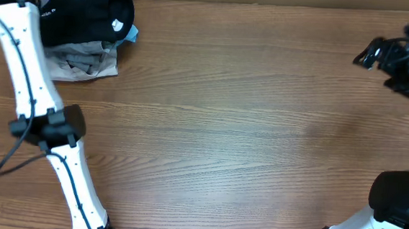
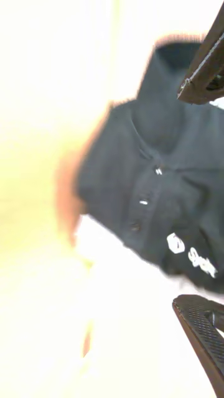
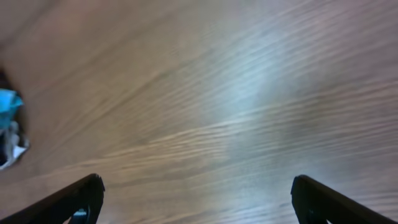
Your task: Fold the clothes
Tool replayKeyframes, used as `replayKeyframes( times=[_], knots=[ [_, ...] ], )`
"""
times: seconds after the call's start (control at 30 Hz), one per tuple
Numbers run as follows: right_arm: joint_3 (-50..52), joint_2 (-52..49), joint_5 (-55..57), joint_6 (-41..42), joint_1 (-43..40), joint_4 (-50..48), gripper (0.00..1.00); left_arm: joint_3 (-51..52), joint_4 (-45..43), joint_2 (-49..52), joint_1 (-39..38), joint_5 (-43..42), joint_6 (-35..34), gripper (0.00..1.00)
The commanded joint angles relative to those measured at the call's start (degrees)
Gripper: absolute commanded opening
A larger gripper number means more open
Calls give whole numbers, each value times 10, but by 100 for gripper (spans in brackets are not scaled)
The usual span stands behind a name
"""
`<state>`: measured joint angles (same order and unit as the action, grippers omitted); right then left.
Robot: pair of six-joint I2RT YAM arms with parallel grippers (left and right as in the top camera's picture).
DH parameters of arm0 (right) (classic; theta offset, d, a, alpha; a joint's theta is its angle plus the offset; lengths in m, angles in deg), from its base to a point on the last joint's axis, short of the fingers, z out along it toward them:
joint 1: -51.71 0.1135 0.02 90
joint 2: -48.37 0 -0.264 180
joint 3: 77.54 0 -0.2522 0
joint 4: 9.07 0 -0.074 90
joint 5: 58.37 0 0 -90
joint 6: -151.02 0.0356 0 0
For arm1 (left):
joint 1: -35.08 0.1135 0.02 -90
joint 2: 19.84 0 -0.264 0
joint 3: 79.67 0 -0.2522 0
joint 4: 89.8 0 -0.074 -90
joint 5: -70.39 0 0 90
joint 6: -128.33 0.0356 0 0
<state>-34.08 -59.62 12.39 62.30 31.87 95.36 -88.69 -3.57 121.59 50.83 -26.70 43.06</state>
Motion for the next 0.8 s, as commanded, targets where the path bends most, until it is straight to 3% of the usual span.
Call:
replayKeyframes(
  times=[0.0, 0.13, 0.4, 0.77],
  knots=[
    [-108, 21, 0, -18, 2, 43, 100, -19, 16, -72, -7, 0, -35, 100],
    [-174, 65, -8, -11, 3, 64, 100, -19, 27, -92, -9, 0, -35, 100],
    [-176, 211, -17, 43, 3, 64, 100, -19, 27, -87, -9, 0, -35, 100],
    [-176, 290, -26, 66, 3, 64, 100, -19, 27, -87, -9, 0, -35, 100]
  ],
)
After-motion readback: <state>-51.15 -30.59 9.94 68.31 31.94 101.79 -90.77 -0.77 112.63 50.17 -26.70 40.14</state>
